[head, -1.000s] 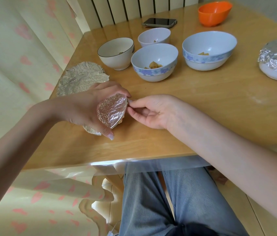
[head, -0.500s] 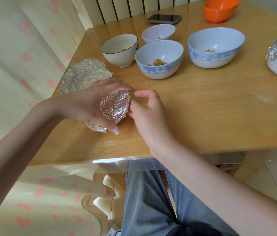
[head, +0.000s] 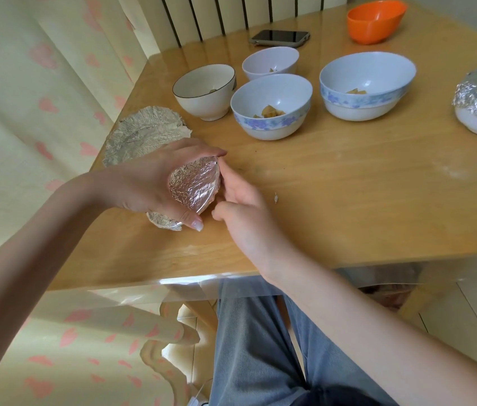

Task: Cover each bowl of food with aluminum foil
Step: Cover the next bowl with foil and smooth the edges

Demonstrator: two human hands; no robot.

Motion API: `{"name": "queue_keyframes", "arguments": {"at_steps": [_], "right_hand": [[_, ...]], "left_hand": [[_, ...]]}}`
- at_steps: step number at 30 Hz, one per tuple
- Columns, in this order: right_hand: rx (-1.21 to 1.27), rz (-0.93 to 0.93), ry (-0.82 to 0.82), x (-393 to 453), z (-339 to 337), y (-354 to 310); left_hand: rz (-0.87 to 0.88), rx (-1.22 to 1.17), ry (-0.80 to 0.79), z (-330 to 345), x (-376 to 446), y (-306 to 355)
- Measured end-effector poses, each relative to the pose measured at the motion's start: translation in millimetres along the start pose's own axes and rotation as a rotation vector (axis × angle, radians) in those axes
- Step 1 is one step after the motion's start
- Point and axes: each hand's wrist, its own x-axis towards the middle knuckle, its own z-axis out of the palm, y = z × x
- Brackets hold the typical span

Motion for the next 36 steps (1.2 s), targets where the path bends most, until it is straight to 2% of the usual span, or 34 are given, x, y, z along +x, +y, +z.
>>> {"name": "queue_keyframes", "arguments": {"at_steps": [4,9,10,13,15,22,29,34,36], "right_hand": [[0.158,0.036,-0.001,2.4,-1.0,-3.0],[0.526,0.098,-0.062,3.9,-5.8,-5.0],[0.489,0.096,-0.026,4.5,-8.1,-4.0],[0.040,-0.016,0.196,10.8,-15.5,8.6],[-0.130,-0.107,0.269,17.4,-16.1,14.2],[-0.204,-0.321,0.365,34.5,1.7,16.3],[-0.403,-0.408,0.454,34.3,4.9,15.9],[-0.588,-0.345,0.363,27.1,1.8,23.0],[-0.705,-0.379,0.359,27.2,-7.6,19.5]], "left_hand": [[0.004,0.008,0.014,0.9,-0.8,-1.4],[-0.019,-0.067,0.041,1.1,-4.5,-4.4],[-0.028,-0.072,0.048,0.4,-5.5,-5.3],[-0.072,-0.119,0.060,-1.7,-8.5,-8.9],[-0.075,-0.155,0.065,-1.5,-9.9,-10.8],[-0.081,-0.110,0.043,-2.2,-7.0,-9.1],[-0.079,-0.131,0.034,-5.1,-6.4,-5.6],[-0.075,-0.154,0.049,-4.4,-8.8,-10.1],[-0.079,-0.129,0.037,-4.6,-8.6,-9.2]]}}
